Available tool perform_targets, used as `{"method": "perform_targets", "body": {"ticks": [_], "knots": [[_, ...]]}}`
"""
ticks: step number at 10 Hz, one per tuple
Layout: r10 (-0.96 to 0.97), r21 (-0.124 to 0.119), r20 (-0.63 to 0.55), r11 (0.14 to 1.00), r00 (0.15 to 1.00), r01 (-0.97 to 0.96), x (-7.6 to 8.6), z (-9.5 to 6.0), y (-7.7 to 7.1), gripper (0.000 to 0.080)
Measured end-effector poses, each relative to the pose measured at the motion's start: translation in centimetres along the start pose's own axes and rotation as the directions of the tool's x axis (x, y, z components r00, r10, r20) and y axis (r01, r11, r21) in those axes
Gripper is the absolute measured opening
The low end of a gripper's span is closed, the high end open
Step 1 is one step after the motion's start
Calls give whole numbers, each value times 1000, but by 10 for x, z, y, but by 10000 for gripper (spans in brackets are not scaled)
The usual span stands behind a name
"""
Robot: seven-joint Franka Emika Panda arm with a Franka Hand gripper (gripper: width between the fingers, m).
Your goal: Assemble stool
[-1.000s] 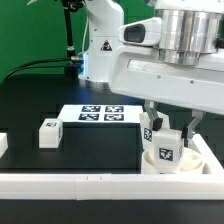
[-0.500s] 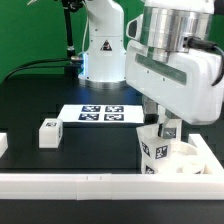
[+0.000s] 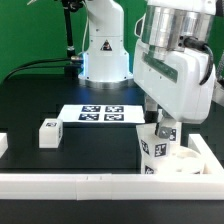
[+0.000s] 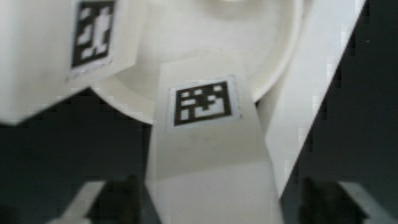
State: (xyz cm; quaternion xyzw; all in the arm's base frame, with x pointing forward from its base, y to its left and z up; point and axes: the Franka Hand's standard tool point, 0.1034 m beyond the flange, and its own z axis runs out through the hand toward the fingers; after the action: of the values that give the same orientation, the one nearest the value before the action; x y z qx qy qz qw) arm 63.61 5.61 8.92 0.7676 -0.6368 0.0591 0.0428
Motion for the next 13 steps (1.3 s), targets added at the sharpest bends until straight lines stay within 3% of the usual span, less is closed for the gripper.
{"method": "perform_targets", "body": {"ticks": [1, 2, 3, 5, 11, 12, 13], "knots": [[-9, 5, 2, 1000, 1000, 9, 0, -2, -1, 551], [-39, 25, 15, 999, 999, 38, 1, -11, 0, 629], [-68, 41, 33, 997, 997, 67, 8, -22, 6, 643], [-150, 60, 34, 987, 988, 147, 39, -33, 20, 649], [-157, 56, 29, 986, 987, 155, 38, -28, 22, 649], [-189, 61, 27, 980, 982, 187, 42, -26, 23, 649], [-284, 97, 23, 955, 959, 280, 58, -19, 32, 649]]}}
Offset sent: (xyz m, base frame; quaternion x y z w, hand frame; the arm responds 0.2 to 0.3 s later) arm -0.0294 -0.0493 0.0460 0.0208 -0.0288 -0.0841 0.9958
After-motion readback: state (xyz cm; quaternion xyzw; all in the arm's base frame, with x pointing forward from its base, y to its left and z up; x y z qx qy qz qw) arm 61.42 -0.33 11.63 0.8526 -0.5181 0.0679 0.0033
